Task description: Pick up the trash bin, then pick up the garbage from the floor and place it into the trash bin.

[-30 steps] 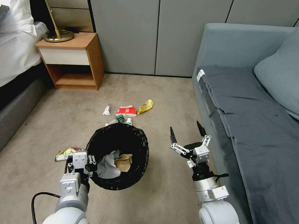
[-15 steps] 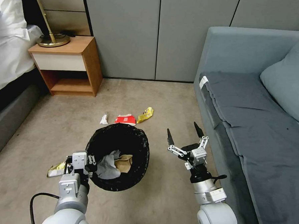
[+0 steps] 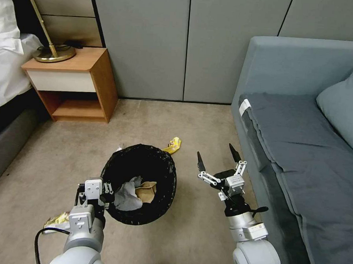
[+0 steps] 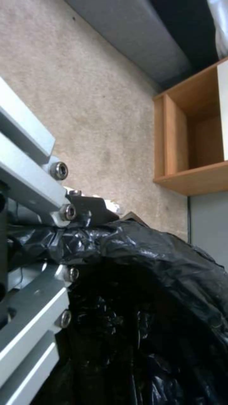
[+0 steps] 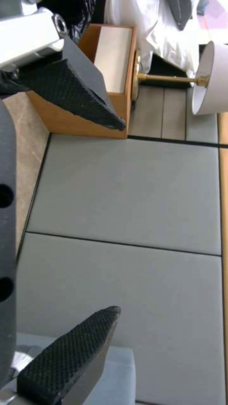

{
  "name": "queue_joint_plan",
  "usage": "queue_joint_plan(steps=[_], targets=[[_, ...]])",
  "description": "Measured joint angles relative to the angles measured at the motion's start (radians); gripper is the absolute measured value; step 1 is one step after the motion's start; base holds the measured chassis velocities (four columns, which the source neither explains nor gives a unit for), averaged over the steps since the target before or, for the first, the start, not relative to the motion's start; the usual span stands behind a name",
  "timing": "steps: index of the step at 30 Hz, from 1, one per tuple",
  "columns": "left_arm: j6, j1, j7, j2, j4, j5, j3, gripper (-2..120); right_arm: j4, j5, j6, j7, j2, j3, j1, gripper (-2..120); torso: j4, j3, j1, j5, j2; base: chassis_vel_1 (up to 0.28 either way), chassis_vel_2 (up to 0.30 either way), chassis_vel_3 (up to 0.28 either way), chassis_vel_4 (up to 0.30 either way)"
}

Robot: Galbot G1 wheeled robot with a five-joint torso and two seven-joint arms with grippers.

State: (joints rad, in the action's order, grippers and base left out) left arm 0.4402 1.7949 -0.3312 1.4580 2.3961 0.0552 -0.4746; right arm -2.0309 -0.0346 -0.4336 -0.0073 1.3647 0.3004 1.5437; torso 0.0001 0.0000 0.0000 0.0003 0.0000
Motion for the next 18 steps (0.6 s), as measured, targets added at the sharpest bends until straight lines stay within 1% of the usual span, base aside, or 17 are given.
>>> queue_joint_plan(steps=[6,10,14,15,18], targets=[[-0.001,0.002,0.0,0.0,0.0,-0.001,0.0,1,0.0,-0.004,-0.01,-0.005,0.001,0.0,0.002,100,0.0,0.0,0.0,-0.0006,0.0,-0.16,0.162,0.166,-0.16],[-0.002,0.003,0.001,0.001,0.0,-0.001,0.0,1,0.001,-0.005,-0.028,-0.019,0.001,0.001,0.003,100,-0.0002,0.0,0.0,-0.0003,0.0,-0.173,0.166,0.174,-0.184],[-0.004,0.004,0.001,0.001,0.0,-0.001,0.0,1,0.004,-0.008,-0.06,-0.043,0.002,0.003,0.0,100,0.0,0.0,0.0,0.0001,0.0,-0.13,0.137,0.158,-0.111],[-0.004,0.004,0.001,0.002,0.0,-0.001,0.0,1,0.005,-0.008,-0.066,-0.048,0.003,0.002,-0.001,100,0.0,0.0,0.0,-0.0004,0.0,-0.117,0.062,0.088,-0.089],[-0.004,0.004,0.001,0.002,0.001,-0.001,0.001,1,0.005,-0.008,-0.073,-0.053,0.004,0.002,-0.004,100,0.0,0.0,0.0,-0.0002,0.0,-0.014,0.021,0.006,-0.017]])
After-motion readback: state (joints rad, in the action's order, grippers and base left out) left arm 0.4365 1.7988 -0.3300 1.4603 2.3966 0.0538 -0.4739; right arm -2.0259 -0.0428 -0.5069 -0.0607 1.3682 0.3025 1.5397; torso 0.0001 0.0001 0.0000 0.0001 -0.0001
